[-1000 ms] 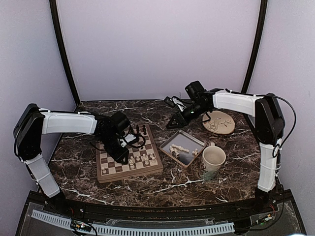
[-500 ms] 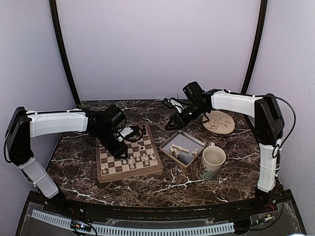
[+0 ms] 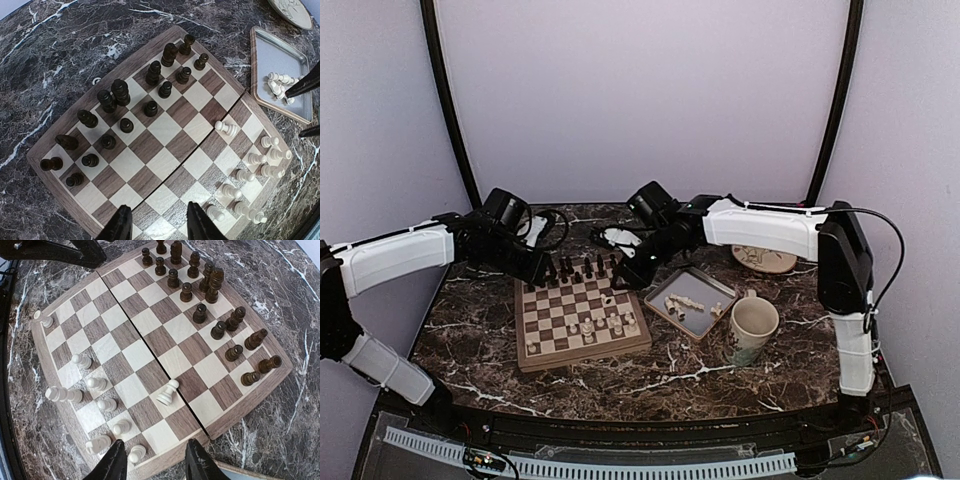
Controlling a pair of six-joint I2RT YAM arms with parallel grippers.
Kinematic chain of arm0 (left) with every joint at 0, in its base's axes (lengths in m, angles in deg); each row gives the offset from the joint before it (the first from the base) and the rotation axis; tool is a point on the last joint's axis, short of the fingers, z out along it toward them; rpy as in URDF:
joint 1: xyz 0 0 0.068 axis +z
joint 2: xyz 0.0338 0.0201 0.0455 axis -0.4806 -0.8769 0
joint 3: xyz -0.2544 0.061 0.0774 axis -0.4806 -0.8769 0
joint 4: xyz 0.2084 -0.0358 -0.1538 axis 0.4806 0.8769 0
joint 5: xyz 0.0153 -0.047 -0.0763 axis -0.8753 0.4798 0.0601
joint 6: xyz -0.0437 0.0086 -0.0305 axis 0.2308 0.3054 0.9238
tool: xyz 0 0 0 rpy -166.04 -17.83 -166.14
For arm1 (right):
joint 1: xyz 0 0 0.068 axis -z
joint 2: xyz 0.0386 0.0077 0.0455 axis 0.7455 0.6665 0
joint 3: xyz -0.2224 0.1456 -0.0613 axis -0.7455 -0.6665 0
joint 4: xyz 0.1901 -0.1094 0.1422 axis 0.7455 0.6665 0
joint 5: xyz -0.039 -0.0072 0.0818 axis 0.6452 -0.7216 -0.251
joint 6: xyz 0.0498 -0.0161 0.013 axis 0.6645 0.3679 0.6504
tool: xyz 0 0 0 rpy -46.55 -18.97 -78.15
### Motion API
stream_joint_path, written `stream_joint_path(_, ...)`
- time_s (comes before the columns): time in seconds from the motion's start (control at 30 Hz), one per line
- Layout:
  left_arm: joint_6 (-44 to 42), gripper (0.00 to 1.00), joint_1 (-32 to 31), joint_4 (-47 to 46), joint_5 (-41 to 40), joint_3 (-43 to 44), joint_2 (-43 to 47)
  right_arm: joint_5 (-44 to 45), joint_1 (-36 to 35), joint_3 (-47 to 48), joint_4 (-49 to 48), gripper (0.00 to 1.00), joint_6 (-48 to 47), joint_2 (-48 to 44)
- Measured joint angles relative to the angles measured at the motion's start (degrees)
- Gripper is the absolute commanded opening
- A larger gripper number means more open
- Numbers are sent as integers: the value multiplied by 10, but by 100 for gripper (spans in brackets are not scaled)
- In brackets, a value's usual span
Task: Set up the chess pieces on the board
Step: Pick up the pawn from the chessboard.
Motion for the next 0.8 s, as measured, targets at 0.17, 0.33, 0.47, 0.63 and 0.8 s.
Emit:
stream_joint_path(0.17,19,39,0,-31,-6,-9,0,48,-29,54,13,40,5,51)
stream_joint_path(0.33,28,39,0,-54,-5,-17,0,89,-50,89,31,41,9,93)
stream_joint_path(0.47,31,39,1,-59,-5,-26,1,114,-63,110,39,41,12,116)
stream_joint_path(0.63,35,40,1,-66,-1,-35,1,142,-67,129,51,40,19,132)
stream_joint_path(0.8,38,40,1,-70,1,-36,1,161,-67,146,52,39,26,149)
